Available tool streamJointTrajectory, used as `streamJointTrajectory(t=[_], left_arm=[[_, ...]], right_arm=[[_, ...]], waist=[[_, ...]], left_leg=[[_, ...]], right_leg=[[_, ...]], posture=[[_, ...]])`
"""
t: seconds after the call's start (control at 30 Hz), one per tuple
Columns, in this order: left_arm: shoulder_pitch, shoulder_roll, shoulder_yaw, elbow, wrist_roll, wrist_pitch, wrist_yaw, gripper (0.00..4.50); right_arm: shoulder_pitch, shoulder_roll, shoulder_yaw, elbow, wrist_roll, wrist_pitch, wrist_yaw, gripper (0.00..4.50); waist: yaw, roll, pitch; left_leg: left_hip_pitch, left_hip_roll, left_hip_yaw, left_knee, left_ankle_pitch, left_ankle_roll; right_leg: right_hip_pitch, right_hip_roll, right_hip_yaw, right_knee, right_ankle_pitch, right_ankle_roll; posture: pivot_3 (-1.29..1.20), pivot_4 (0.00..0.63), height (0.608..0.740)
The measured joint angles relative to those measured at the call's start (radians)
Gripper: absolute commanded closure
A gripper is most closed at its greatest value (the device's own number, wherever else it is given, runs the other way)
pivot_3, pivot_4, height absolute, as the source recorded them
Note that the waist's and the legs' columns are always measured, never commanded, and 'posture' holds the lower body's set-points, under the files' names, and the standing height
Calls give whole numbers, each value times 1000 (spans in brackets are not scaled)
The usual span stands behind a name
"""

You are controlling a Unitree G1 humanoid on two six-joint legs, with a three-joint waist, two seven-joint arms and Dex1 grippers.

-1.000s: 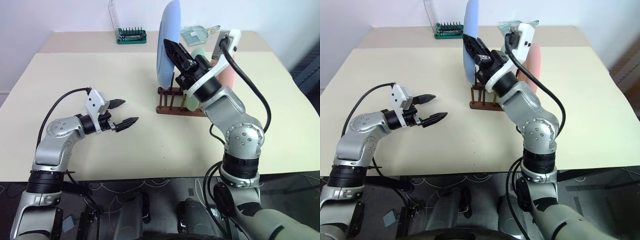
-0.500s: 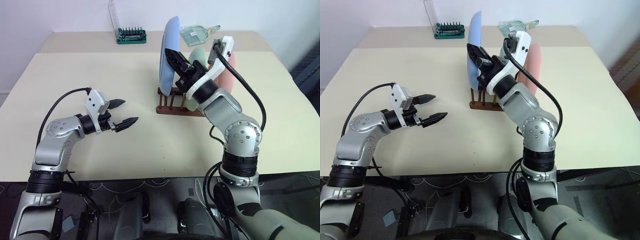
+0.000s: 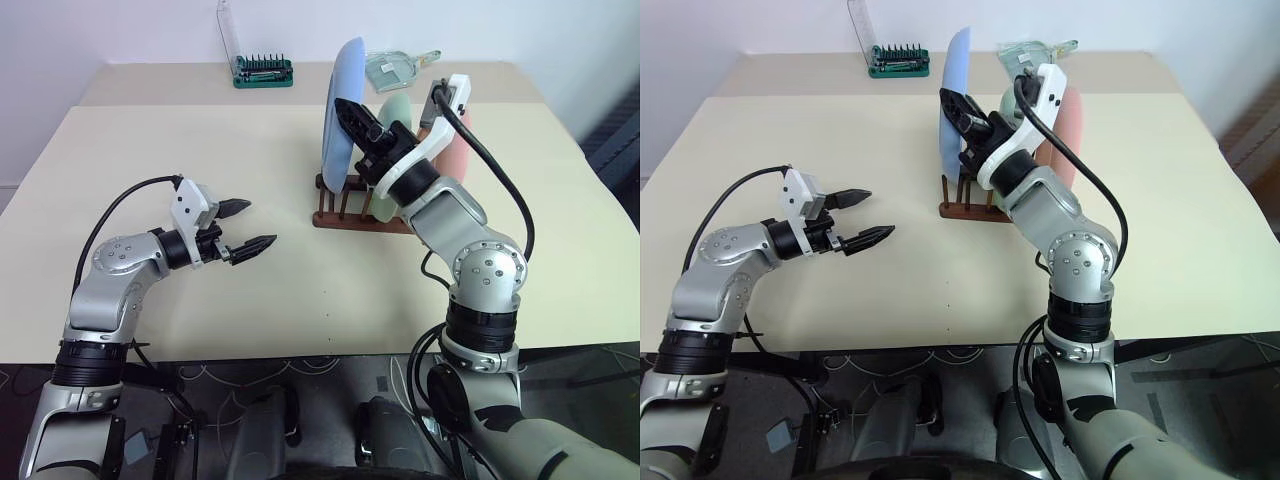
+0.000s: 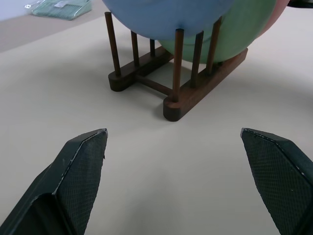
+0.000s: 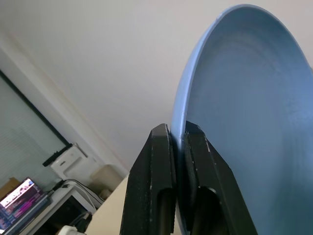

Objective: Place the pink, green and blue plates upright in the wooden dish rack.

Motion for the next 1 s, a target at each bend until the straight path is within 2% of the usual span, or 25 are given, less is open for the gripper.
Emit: streamJointTrajectory(t=[0.1,0.13,0.2,0.37,0.4,0.6,0.7,1.0], left_arm=[[0,0,0,0,0,0,0,0],[0,0,0,0,0,0,0,0],[0,0,0,0,0,0,0,0],[0,0,0,0,0,0,0,0],[1,0,0,0,0,0,1,0],[2,0,0,-2,0,0,1,0],[1,0,0,-2,0,0,1,0],[4,-3,0,-7,-1,1,5,0]], right_arm=[[0,0,0,10,0,13,-15,4438],[1,0,0,15,0,17,-19,3745],[2,0,0,28,-1,23,-23,2976],[8,0,-1,44,-4,24,-29,312],[8,0,-1,44,-5,24,-29,42],[8,-6,3,44,-32,24,-24,42],[8,-43,33,39,-69,24,5,42],[-33,-308,194,-115,-266,-4,238,42]], waist=[[0,0,0],[0,0,0],[0,0,0],[0,0,0],[0,0,0],[0,0,0],[0,0,0],[1,0,0]], left_leg=[[0,0,0,0,0,0],[0,0,0,0,0,0],[0,0,0,0,0,0],[0,0,0,0,0,0],[0,0,0,0,0,0],[0,0,0,0,0,0],[0,0,0,-1,0,0],[-3,0,0,0,0,0]], right_leg=[[0,0,0,0,0,0],[0,0,0,0,0,0],[0,0,0,0,0,0],[0,0,0,0,0,0],[0,0,0,0,0,0],[0,0,0,0,0,0],[-1,0,0,-1,0,0],[-3,0,0,-1,0,0]], posture=[[0,150,736],[0,150,736],[0,150,736],[0,150,736],[0,150,736],[0,150,736],[0,150,736],[0,150,736]])
